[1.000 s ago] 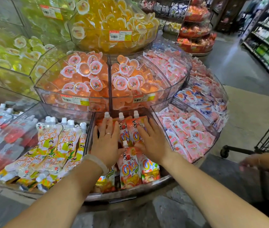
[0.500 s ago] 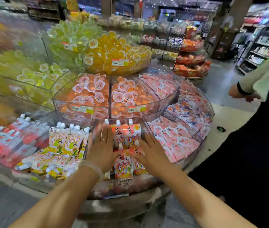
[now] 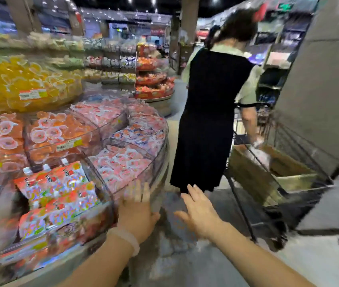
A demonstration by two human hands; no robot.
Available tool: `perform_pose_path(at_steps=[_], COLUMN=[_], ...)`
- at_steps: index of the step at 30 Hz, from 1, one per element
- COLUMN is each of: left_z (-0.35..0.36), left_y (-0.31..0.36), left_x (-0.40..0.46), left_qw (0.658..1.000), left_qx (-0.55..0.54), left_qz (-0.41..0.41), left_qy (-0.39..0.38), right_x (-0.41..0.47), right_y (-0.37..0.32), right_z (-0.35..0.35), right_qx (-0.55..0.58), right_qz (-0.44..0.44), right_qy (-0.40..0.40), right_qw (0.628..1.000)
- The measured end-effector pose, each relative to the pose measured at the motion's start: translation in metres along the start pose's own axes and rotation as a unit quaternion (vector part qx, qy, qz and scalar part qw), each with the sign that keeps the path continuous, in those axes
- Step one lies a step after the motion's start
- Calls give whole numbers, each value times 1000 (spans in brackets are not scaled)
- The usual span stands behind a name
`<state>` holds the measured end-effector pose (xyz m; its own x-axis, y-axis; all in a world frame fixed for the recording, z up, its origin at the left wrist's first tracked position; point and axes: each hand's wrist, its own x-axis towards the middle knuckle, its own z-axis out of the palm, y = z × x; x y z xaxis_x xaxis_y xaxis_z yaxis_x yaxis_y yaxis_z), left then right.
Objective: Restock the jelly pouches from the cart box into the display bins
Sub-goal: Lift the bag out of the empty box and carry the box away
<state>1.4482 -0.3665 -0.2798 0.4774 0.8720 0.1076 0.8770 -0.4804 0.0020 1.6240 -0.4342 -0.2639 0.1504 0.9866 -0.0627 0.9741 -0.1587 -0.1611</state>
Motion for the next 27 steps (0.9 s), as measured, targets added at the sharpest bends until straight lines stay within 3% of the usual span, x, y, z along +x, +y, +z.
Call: perform_pose_path(at_steps=[6, 12, 18, 27], left_z=[-19, -24, -12, -12], left_y=[119, 199, 249, 306], left_x=[30, 68, 132, 262], left_qw=[989, 978, 971, 967], left_qx=[-34, -62, -55, -71], left_qz=[141, 190, 228, 238], left_qy=[25, -62, -54, -49], right_x=[-56, -90, -62, 58], right_y=[123, 199, 253, 344], right_z=[-31, -28, -34, -65], right_qx=[12, 37, 53, 69], right_qz=[173, 310, 342, 328], right_qy=[21, 7, -3, 23], right_qw=[985, 950, 938, 942])
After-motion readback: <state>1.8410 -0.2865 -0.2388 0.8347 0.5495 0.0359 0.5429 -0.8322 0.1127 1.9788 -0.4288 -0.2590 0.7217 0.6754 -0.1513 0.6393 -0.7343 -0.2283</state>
